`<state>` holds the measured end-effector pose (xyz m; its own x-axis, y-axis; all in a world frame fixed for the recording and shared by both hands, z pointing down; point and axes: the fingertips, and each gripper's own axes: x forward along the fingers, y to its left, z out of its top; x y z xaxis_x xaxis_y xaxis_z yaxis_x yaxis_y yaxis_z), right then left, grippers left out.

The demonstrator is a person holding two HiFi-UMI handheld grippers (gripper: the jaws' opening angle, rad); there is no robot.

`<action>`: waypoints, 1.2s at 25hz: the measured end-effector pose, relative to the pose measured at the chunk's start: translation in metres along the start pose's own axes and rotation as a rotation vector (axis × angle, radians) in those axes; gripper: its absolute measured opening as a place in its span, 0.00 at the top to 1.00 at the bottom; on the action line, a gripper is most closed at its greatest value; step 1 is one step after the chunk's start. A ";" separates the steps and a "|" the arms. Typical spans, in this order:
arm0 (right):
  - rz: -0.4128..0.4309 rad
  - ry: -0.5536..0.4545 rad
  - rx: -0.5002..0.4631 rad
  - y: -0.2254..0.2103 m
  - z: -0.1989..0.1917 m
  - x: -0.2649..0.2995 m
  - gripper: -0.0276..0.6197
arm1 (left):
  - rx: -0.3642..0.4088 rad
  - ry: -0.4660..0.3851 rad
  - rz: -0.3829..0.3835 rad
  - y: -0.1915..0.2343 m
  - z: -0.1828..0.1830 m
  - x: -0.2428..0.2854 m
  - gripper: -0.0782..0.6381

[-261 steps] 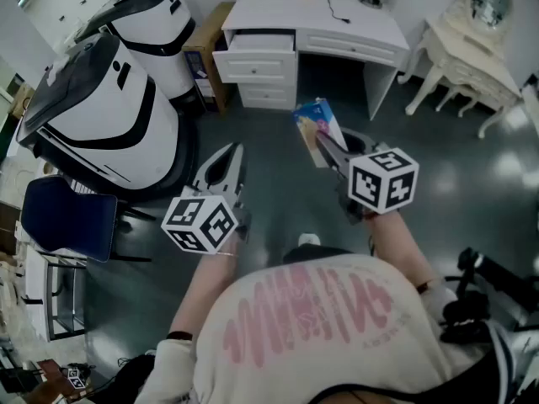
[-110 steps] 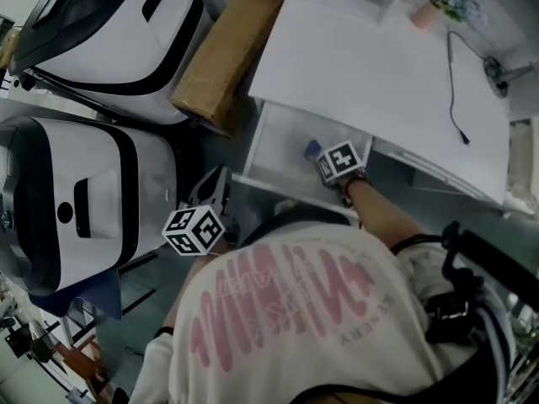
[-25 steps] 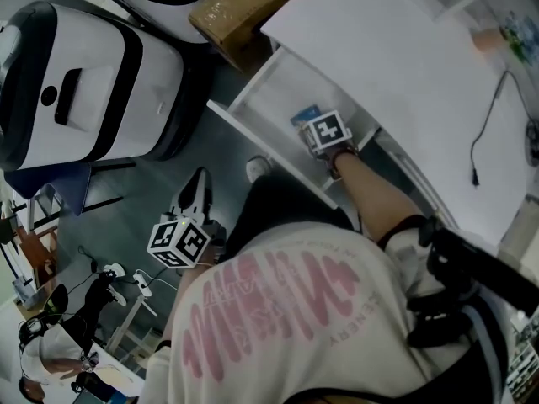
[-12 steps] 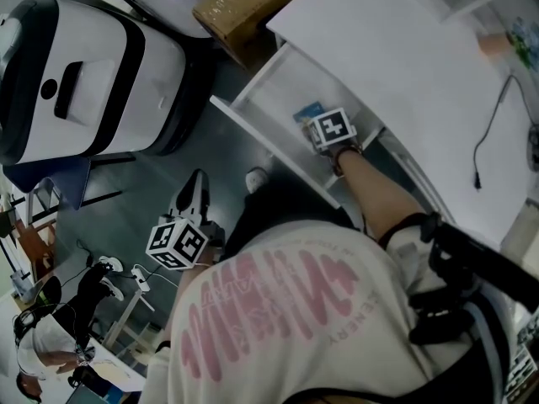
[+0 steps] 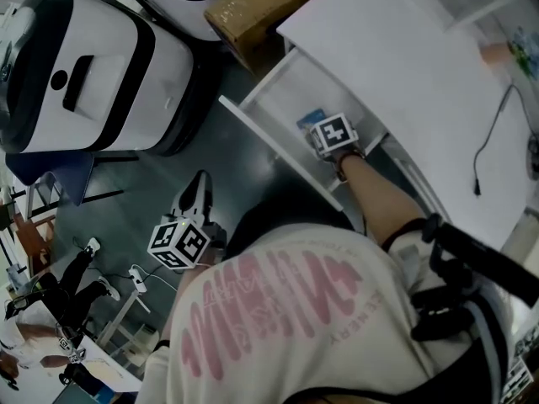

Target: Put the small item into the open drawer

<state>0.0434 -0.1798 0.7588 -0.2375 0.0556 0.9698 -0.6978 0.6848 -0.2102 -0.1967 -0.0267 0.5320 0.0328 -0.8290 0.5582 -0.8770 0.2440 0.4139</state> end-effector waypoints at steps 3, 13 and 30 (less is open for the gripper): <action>0.005 -0.001 -0.017 0.006 0.002 -0.007 0.40 | 0.002 -0.022 -0.008 -0.001 0.006 0.001 0.85; 0.053 -0.252 0.035 0.016 0.036 -0.078 0.41 | 0.048 -0.113 -0.130 -0.036 0.040 0.012 0.85; 0.123 -0.820 0.248 0.047 0.033 -0.287 0.41 | 0.134 -0.286 -0.398 -0.117 0.106 -0.027 0.85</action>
<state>0.0566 -0.1880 0.4663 -0.6669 -0.4878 0.5632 -0.7397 0.5245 -0.4217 -0.1459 -0.0865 0.3924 0.2606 -0.9538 0.1494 -0.8778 -0.1696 0.4481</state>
